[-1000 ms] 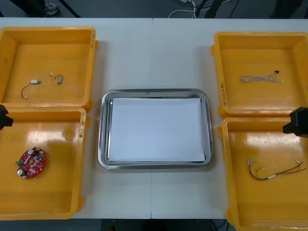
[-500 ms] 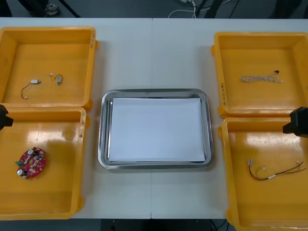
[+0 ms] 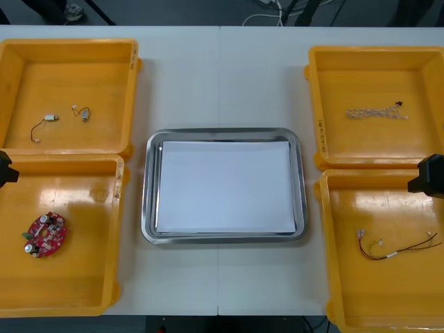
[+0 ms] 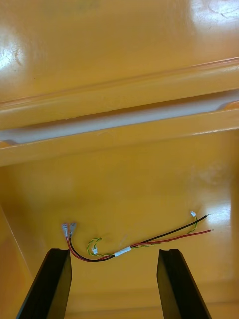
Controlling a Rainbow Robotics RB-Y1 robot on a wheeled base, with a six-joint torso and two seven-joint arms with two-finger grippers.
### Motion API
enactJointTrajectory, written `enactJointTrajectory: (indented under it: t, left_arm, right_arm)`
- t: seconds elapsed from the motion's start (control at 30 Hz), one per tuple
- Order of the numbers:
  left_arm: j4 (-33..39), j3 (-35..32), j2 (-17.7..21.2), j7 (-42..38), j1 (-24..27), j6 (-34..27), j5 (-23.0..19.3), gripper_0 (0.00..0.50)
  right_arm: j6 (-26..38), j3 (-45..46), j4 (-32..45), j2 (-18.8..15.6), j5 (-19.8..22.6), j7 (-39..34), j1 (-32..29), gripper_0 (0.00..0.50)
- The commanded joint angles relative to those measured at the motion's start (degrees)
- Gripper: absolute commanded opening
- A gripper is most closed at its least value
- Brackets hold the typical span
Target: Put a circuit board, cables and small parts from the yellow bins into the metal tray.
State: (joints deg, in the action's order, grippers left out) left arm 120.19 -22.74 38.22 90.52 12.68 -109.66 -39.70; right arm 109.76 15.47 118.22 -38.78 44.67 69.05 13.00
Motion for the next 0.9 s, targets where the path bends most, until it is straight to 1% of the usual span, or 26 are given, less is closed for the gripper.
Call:
enactJointTrajectory:
  t: [0.03, 0.9]
  left_arm:
    - [1.18, -0.99, -0.6, -6.32, -0.99, -0.34, 0.59, 0.5]
    - [1.18, -0.99, -0.6, -6.32, -0.99, -0.34, 0.59, 0.5]
  right_arm:
    - [0.24, 1.76, 1.67, 0.2, 0.06, 1.0, -0.6, 0.5]
    - [0.24, 1.76, 1.67, 0.2, 0.06, 1.0, -0.6, 0.5]
